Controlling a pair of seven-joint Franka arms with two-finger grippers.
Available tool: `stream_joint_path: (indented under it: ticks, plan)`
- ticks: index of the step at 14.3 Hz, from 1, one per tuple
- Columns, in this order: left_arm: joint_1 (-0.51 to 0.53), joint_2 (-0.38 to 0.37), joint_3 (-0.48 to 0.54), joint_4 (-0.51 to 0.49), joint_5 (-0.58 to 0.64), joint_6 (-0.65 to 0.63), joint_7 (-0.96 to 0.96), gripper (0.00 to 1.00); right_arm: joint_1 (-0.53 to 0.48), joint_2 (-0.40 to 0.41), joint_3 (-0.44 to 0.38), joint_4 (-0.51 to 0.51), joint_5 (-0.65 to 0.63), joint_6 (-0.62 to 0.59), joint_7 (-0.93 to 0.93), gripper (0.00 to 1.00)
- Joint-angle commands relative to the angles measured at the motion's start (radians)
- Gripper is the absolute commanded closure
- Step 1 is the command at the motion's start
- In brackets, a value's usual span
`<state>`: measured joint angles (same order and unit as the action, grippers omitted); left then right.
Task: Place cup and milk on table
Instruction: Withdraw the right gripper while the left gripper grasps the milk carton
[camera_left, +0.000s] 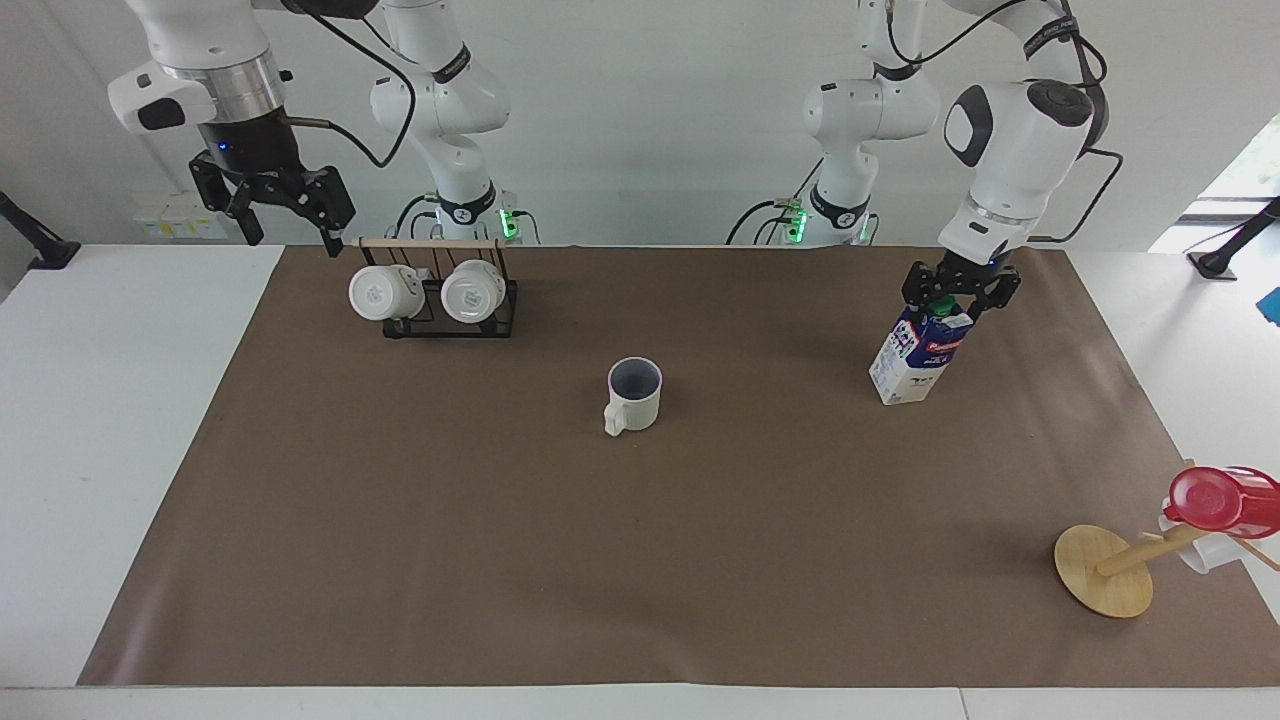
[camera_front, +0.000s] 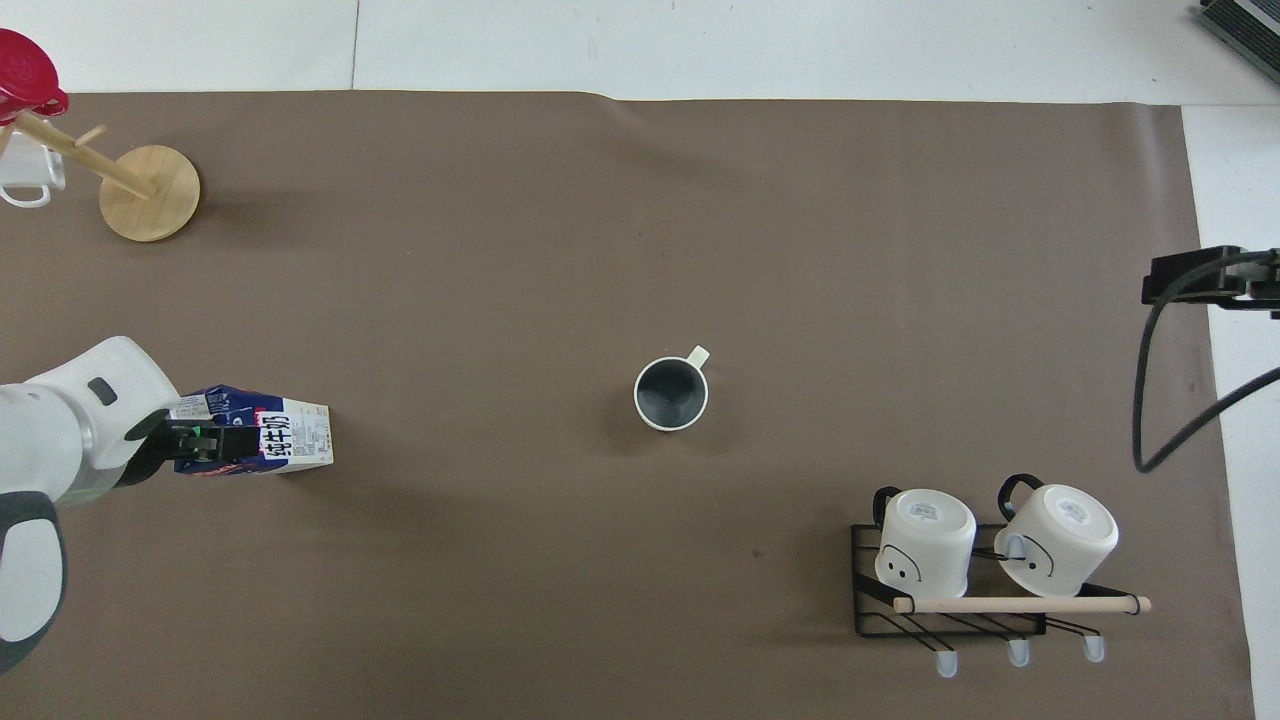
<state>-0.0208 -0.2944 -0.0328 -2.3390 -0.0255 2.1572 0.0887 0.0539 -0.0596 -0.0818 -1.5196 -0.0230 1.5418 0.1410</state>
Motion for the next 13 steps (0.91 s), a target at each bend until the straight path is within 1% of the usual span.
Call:
stream_joint_path:
  ticks: [1, 2, 3, 5, 7, 8, 9, 11, 13]
  plan:
    - [-0.004, -0.029, -0.001, -0.034, 0.013, 0.024, 0.008, 0.28, -0.005, -0.017, -0.012, -0.013, 0.046, -0.015, -0.029, 0.0]
    - [-0.004, -0.029, -0.002, -0.034, 0.013, 0.023, 0.008, 0.37, -0.006, -0.023, -0.012, -0.017, 0.046, -0.015, -0.031, 0.0]
    - [-0.004, -0.029, -0.004, -0.034, 0.013, 0.02, 0.008, 0.48, -0.005, -0.023, -0.012, -0.017, 0.046, -0.014, -0.032, 0.0]
    - [-0.016, -0.029, -0.004, -0.026, 0.013, 0.009, 0.008, 0.63, -0.002, -0.017, -0.006, -0.007, 0.037, -0.041, -0.04, 0.0]
    - [-0.016, -0.022, -0.004, -0.008, 0.013, -0.002, 0.006, 0.69, -0.011, 0.004, -0.006, 0.027, 0.029, -0.113, -0.076, 0.0]
    - [-0.018, -0.017, -0.004, 0.019, 0.013, -0.022, 0.0, 0.7, -0.008, 0.027, -0.006, 0.059, 0.023, -0.13, -0.084, 0.0]
    - [-0.018, -0.003, -0.004, 0.065, 0.013, -0.057, -0.01, 0.7, -0.003, 0.03, -0.004, 0.065, 0.006, -0.129, -0.087, 0.0]
    - [-0.048, 0.03, -0.004, 0.156, 0.009, -0.117, -0.053, 0.7, 0.001, 0.014, -0.004, 0.033, -0.006, -0.12, -0.086, 0.0]
    - [-0.094, 0.041, -0.004, 0.197, 0.009, -0.152, -0.145, 0.7, 0.0, 0.01, -0.004, 0.03, 0.006, -0.118, -0.087, 0.0]
